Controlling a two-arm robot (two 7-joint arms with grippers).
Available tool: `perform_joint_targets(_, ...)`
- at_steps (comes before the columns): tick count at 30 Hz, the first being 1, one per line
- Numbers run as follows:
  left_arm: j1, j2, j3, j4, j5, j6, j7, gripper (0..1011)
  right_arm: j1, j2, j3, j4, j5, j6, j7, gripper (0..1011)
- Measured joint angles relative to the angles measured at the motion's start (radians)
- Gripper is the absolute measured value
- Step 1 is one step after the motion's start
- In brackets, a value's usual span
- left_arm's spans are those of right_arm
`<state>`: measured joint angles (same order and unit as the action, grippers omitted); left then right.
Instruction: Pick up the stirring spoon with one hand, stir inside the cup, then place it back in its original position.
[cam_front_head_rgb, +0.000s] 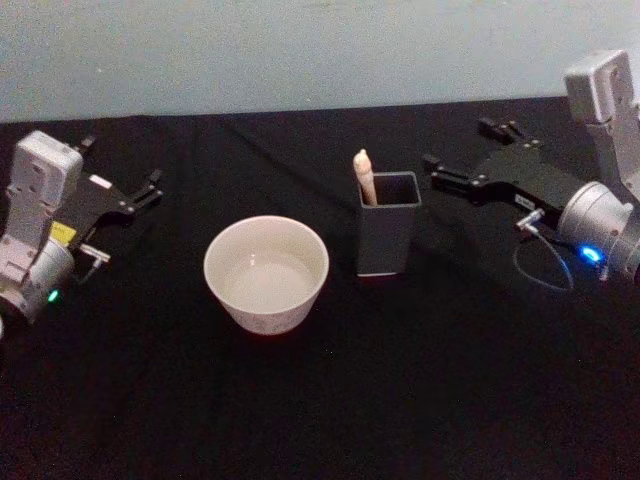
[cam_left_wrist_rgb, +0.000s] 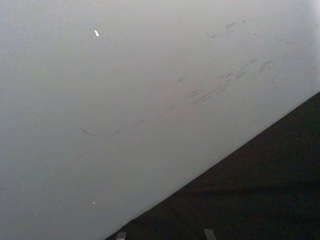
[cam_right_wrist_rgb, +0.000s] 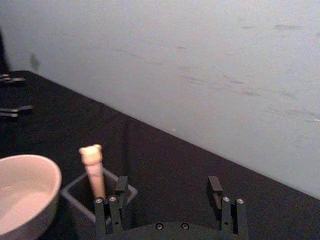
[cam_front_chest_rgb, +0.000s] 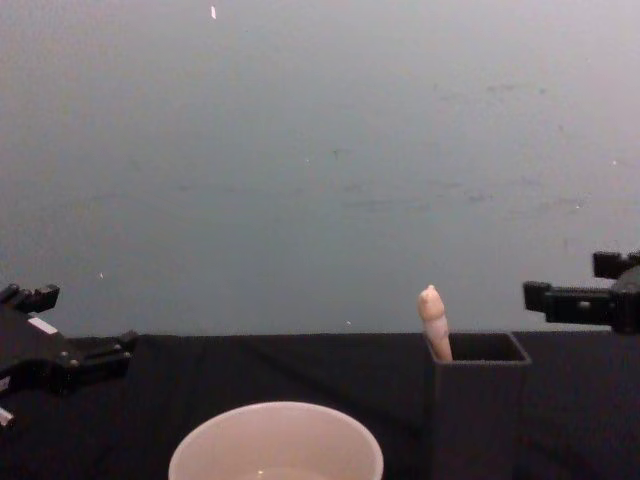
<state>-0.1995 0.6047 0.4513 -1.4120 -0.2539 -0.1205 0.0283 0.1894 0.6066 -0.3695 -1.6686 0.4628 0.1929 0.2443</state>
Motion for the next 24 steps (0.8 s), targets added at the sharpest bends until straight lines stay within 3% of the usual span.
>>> perform_joint_targets(9,0.000,0.000,0.000,0.000,0.000,0.000,0.000,1001,0.047,-0.028,-0.040,-0.010,-0.010,0.104,0.060,1000)
perform_joint_targets(24,0.000,0.000,0.000,0.000,0.000,0.000,0.000,1001,0.115,-0.111,-0.085,0.049,-0.074,0.157,0.093,1000)
